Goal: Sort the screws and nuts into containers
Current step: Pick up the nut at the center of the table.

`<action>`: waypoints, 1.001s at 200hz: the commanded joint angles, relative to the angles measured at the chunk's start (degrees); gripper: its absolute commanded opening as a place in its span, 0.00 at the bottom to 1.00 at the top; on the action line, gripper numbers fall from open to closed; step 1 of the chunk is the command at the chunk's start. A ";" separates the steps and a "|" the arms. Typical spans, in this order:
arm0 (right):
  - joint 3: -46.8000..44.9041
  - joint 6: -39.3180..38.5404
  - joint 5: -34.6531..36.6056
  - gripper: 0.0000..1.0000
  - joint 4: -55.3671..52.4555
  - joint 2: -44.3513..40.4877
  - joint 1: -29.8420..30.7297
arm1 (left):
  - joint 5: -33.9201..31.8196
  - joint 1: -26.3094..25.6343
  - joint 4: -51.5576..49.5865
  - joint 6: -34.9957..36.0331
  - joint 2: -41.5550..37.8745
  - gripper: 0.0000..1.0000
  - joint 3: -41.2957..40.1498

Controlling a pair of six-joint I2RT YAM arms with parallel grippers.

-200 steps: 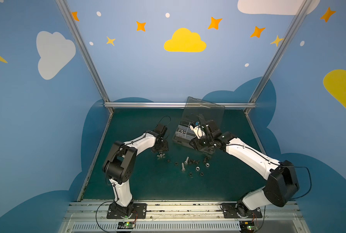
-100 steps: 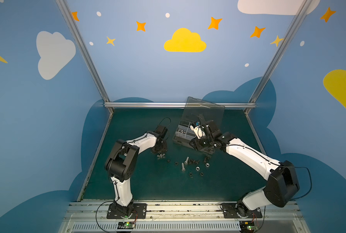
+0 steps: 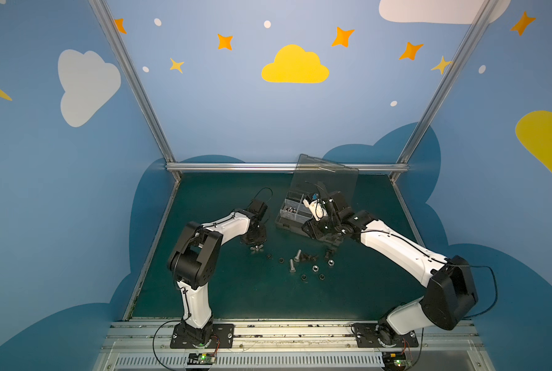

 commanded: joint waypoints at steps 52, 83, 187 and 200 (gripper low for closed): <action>-0.34 0.36 -0.31 0.54 0.25 -1.79 0.30 | 0.11 -0.81 -2.25 -0.70 1.66 0.25 1.39; -0.71 0.43 -0.25 0.54 0.38 -2.38 0.30 | 0.67 -0.80 -2.29 -1.03 1.77 0.21 1.74; -2.19 0.93 1.71 0.54 0.51 -4.71 0.12 | 5.60 -0.90 1.84 -2.17 -0.51 0.04 3.82; -2.57 1.18 2.31 0.54 0.60 -5.15 -0.03 | 6.56 -0.87 2.92 -2.46 -1.25 0.04 4.34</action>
